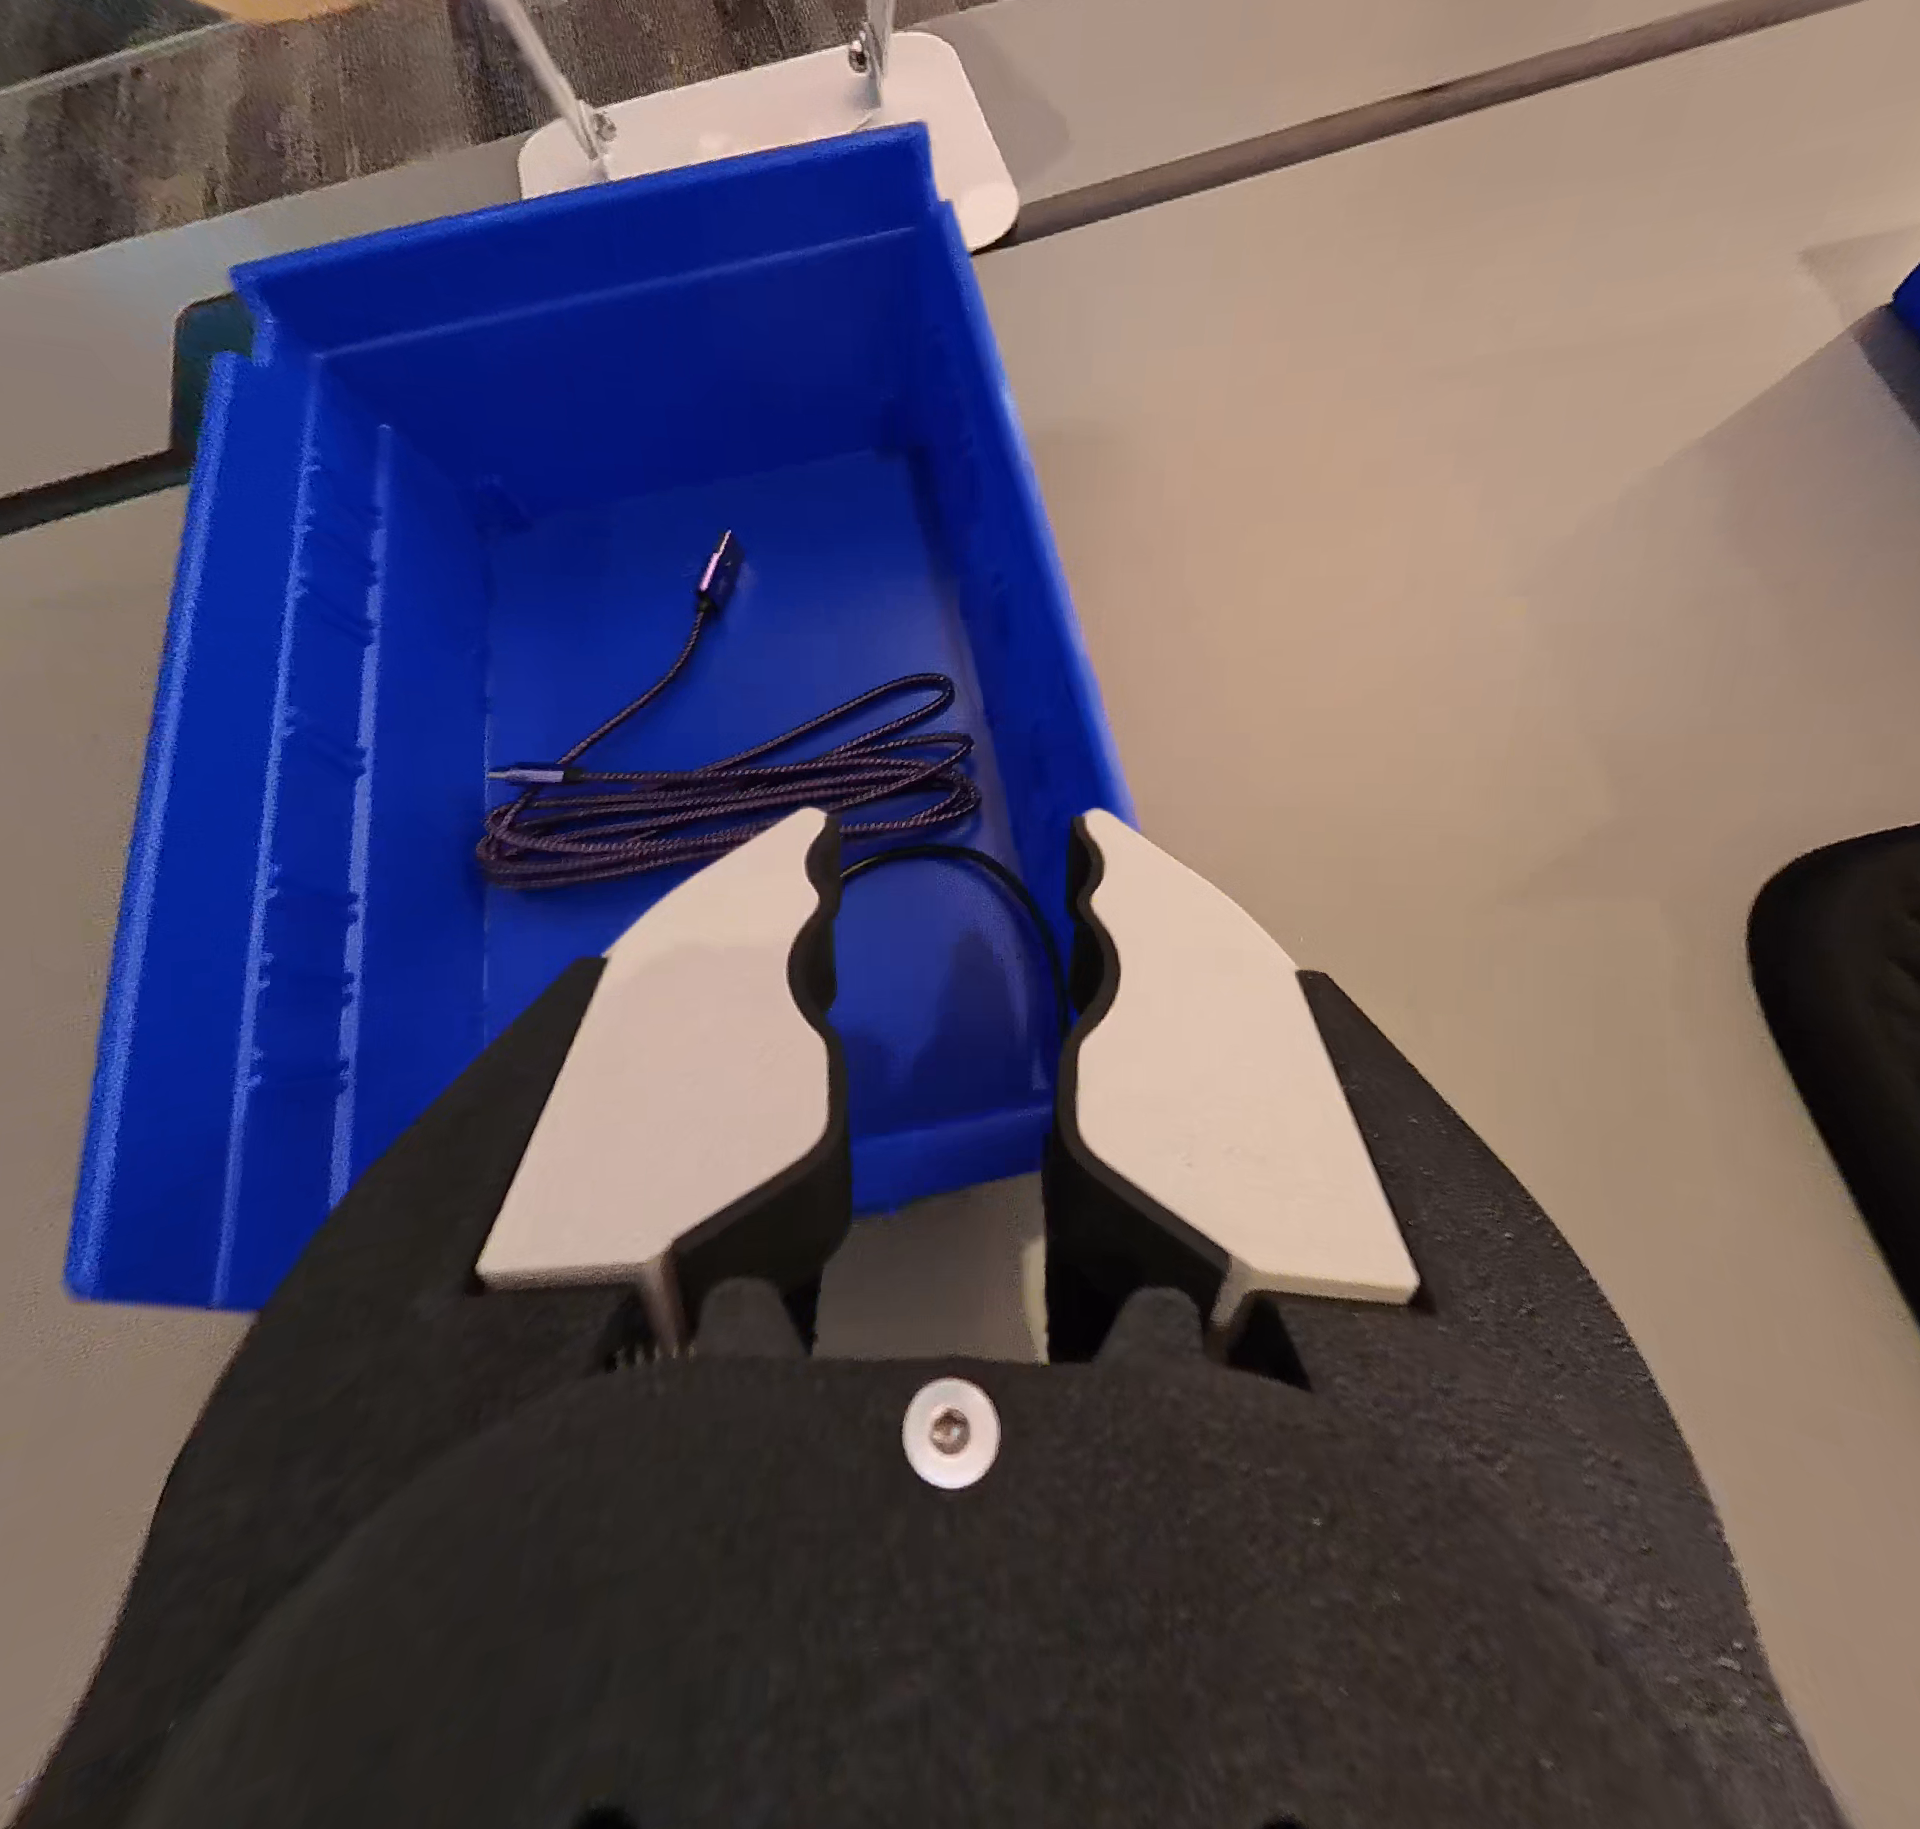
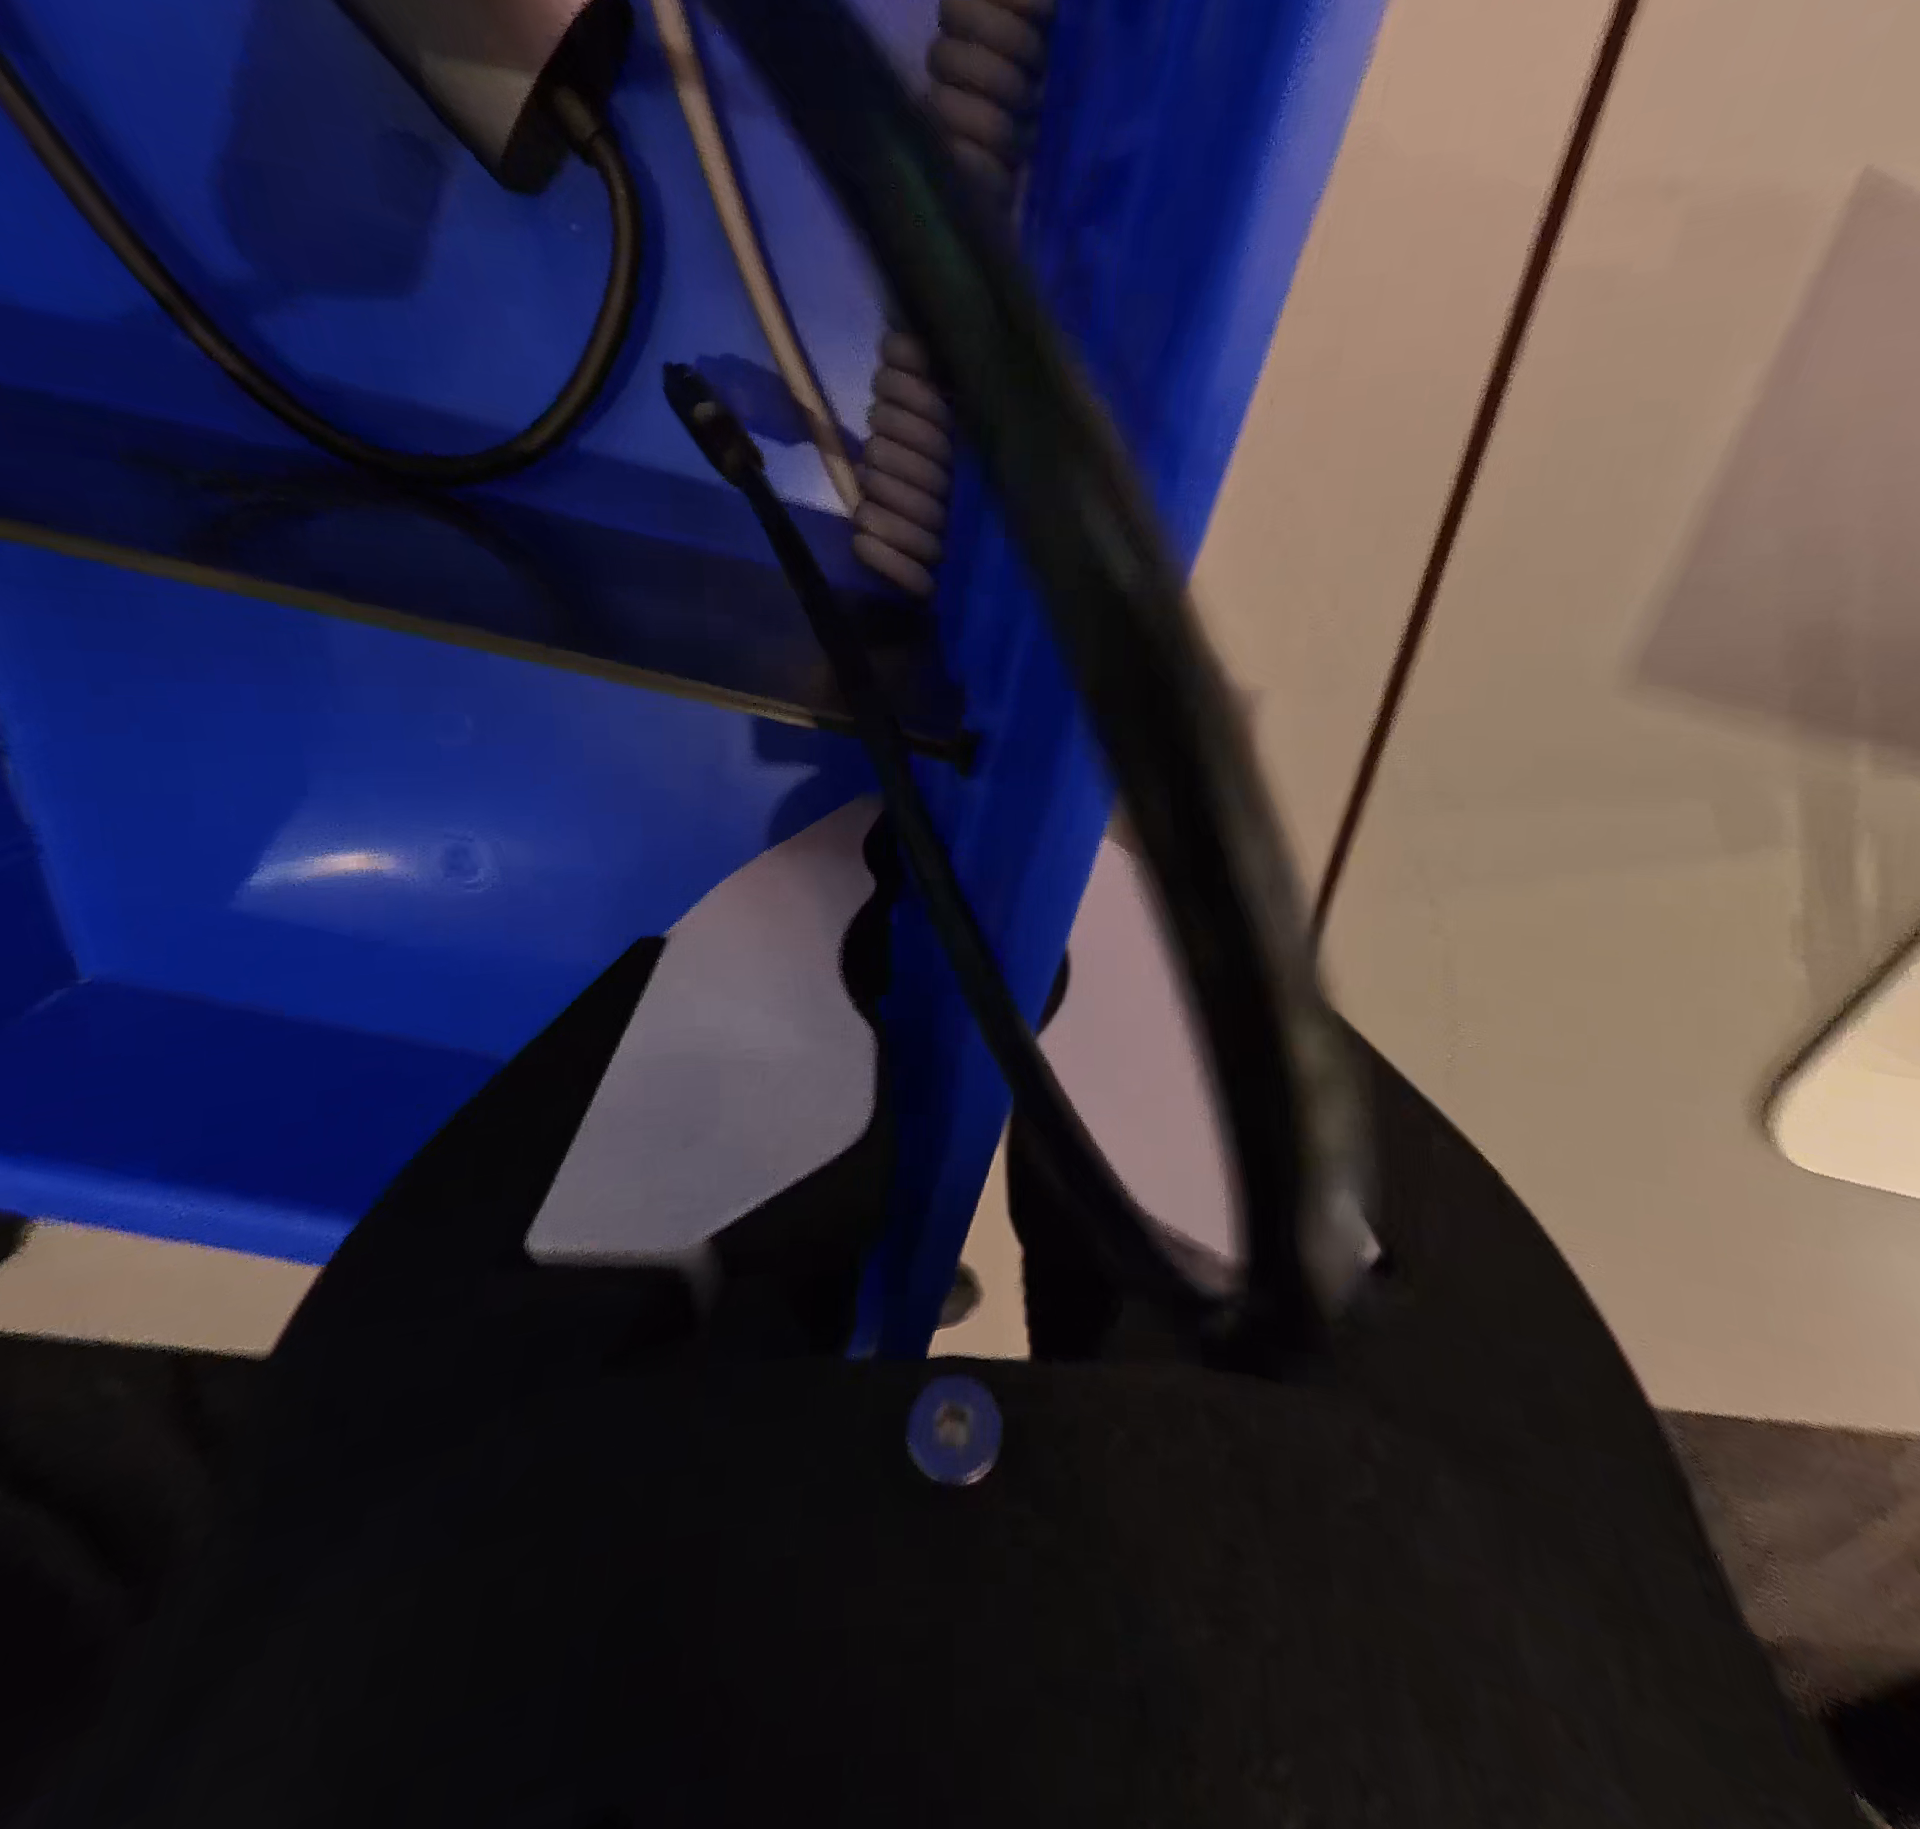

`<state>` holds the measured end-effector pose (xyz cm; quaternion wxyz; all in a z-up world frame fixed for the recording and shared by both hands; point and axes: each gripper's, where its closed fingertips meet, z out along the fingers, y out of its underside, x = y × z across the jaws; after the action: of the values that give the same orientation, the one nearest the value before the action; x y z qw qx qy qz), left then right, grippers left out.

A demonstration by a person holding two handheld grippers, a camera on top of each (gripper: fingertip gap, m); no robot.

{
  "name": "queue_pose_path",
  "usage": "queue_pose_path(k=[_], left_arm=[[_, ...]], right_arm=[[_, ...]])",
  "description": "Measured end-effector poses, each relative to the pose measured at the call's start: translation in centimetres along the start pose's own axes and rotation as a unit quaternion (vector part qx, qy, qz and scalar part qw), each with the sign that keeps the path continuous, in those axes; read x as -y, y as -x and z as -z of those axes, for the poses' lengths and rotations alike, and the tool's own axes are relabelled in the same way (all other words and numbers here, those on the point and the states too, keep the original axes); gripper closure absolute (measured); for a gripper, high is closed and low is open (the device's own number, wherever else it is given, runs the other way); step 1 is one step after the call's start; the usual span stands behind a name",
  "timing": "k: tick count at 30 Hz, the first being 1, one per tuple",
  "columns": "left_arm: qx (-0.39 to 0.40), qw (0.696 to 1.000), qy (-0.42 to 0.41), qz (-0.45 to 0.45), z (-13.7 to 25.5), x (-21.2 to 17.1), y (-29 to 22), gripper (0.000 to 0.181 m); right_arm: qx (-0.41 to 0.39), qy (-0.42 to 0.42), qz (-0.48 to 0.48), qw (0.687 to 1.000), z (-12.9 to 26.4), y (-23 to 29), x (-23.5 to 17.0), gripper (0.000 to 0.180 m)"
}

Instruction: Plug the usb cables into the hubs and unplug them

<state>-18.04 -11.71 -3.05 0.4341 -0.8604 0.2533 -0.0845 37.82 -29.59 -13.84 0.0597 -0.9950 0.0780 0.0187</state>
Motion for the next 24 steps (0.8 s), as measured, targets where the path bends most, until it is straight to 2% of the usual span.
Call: queue_pose_path(k=[1,2,7,24], left_arm=[[-0.005,1.000,-0.002,0.010,0.5,-0.2,0.5,0.140],[-0.008,1.000,-0.002,0.017,1.0,-0.4,0.9,0.140],[0.004,1.000,-0.006,0.024,2.8,-1.4,3.3,0.144],[0.027,0.998,-0.003,0.053,5.7,-3.8,9.6,0.145]], right_arm=[[0.036,0.002,-0.011,0.999,0.0,0.7,0.0,0.171],[0.059,0.005,-0.030,0.998,0.0,0.9,-0.1,0.173],[0.052,0.007,-0.021,0.998,0.0,0.8,-0.1,0.175],[0.052,0.007,-0.074,0.996,0.1,1.2,-0.3,0.176]])
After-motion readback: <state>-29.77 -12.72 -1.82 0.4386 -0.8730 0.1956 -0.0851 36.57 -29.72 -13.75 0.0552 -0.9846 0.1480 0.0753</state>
